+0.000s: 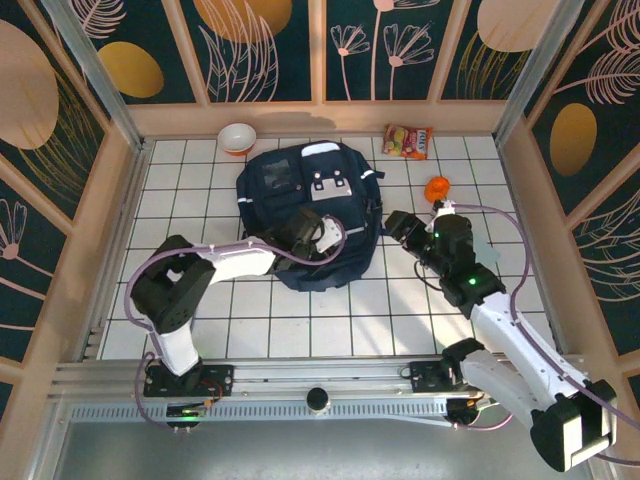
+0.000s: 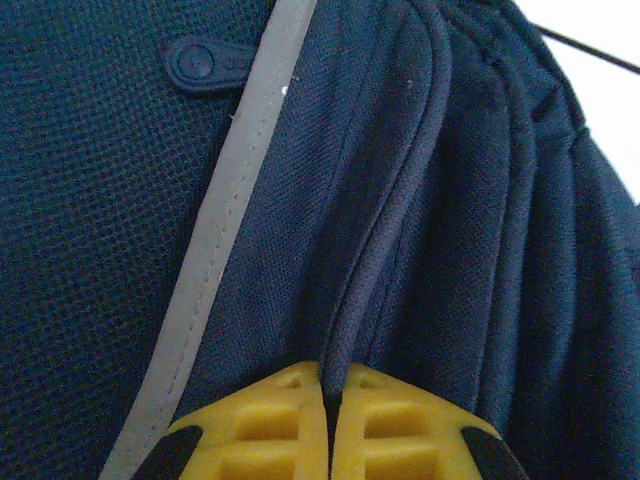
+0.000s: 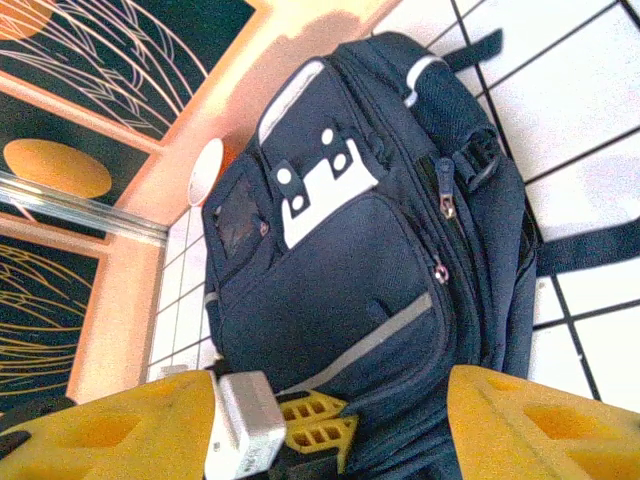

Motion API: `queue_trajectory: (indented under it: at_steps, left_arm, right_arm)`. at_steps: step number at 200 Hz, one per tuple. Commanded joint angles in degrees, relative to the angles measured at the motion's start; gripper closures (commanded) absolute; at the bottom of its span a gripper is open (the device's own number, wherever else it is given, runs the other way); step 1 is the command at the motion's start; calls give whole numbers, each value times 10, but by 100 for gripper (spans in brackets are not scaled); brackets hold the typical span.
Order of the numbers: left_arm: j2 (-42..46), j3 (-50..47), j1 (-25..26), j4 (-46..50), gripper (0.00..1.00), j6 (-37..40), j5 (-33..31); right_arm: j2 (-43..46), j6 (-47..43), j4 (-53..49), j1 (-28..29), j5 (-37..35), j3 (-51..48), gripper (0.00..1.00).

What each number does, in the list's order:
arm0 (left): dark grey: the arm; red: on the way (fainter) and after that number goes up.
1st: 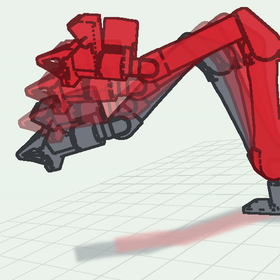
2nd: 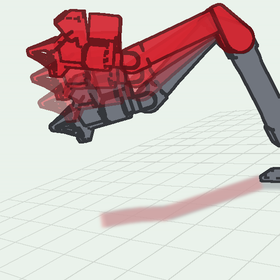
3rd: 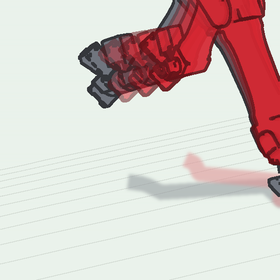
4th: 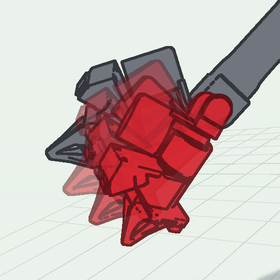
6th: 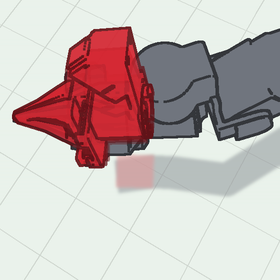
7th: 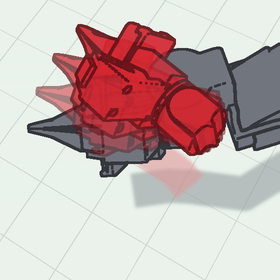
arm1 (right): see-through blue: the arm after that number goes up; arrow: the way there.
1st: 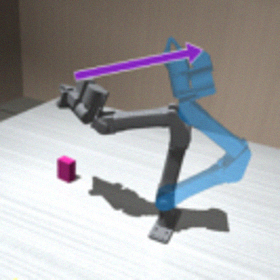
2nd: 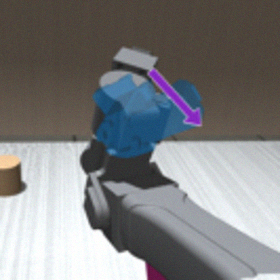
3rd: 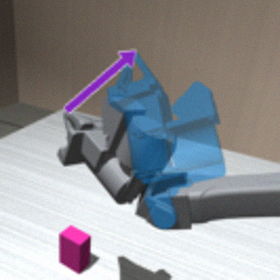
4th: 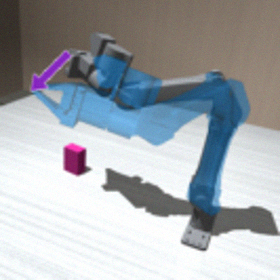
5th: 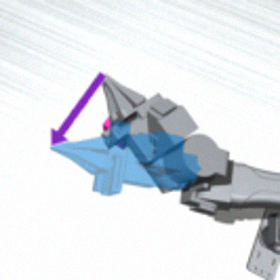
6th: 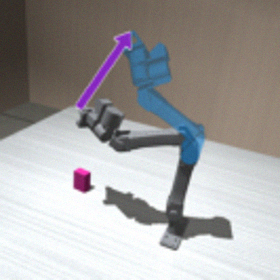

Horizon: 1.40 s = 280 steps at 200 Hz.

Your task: Pack the student bag

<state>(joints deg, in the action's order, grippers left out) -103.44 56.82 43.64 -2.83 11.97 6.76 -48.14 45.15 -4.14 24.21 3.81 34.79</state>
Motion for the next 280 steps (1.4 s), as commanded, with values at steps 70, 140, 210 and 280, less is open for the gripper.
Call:
queue_trajectory:
  at_steps: [70, 140, 210, 280]
  left_arm:
    - [192, 14, -134, 11, 26, -191, 56]
    - [325, -162, -345, -48, 22, -427, 107]
    - [331, -208, -363, -60, 23, -451, 76]
    - [297, -217, -364, -82, 25, -442, 120]
  right_arm:
    - [-105, -413, -47, 97, 10, 142, 26]
    - [-439, -621, -174, 292, -16, 341, 21]
    - [-634, -652, -220, 320, -98, 414, 22]
    - [-499, -684, -186, 290, -84, 382, 100]
